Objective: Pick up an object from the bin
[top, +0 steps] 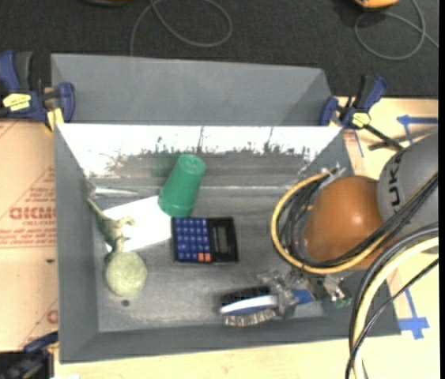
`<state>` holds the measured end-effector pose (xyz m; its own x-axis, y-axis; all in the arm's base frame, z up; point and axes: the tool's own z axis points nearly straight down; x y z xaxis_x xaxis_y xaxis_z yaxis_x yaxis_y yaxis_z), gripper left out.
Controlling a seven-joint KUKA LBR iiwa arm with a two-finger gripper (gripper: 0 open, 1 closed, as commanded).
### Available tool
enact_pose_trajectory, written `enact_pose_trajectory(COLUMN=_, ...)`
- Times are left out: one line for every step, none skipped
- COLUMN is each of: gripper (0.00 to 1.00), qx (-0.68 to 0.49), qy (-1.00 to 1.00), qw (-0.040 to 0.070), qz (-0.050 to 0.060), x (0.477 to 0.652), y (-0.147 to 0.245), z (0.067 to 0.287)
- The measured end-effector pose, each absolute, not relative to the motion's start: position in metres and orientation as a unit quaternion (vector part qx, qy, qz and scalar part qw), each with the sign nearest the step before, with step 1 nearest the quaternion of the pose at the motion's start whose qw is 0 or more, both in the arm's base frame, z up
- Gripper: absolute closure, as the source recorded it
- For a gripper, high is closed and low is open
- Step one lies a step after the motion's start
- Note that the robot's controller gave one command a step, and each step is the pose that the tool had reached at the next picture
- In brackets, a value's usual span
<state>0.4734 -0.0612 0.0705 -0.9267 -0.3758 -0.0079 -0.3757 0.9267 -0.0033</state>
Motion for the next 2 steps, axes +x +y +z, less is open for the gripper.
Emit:
enact_pose_trajectory(gripper=1.00, qx=-0.191, qy=0.982, qw=0.004, qz=-0.001, x=0.4732, y=-0.0612, z=0.0725)
enact_pose_trajectory(gripper=1.00, qx=-0.191, qy=0.982, qw=0.003, qz=-0.001, x=0.4735, y=-0.0614, z=0.0767)
